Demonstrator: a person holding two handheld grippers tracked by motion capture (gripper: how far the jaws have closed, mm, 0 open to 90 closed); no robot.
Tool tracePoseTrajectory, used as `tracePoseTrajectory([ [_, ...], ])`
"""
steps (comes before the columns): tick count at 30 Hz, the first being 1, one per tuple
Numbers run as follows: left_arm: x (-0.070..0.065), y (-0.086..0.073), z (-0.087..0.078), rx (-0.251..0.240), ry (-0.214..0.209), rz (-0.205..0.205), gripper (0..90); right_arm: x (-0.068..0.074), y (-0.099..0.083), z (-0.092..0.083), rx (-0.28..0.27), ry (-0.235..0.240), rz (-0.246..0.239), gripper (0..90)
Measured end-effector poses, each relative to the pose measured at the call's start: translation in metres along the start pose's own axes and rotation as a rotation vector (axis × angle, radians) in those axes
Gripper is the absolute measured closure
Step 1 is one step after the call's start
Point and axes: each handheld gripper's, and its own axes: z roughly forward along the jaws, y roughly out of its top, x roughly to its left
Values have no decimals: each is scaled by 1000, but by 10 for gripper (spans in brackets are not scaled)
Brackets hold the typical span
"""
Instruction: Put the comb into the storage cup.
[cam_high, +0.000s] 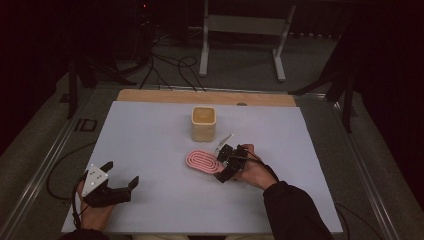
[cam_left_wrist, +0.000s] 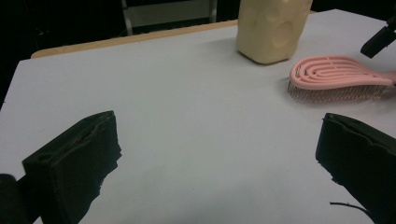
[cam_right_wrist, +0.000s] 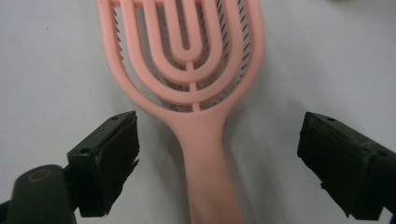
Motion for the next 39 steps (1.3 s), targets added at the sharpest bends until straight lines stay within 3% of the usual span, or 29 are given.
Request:
tracePoseTrajectory([
  [10,0,0,0,2,-2,-2,1,2,2,11,54,44,-17,194],
  [15,0,0,1,3,-3,-2,1,1,2,13,88,86,-13,313],
  [20,0,0,1,2,-5,-3,1,0,5,11,110,98,-22,431],
  [28,0,0,2,7,-7,2,1,-5,4,9,114,147,10,597],
  [32,-1,0,2,10,-10,1,1,-4,5,9,121,133,-4,646],
  [39,-2,0,3,15,-14,6,1,4,15,11,192,73,-37,666],
])
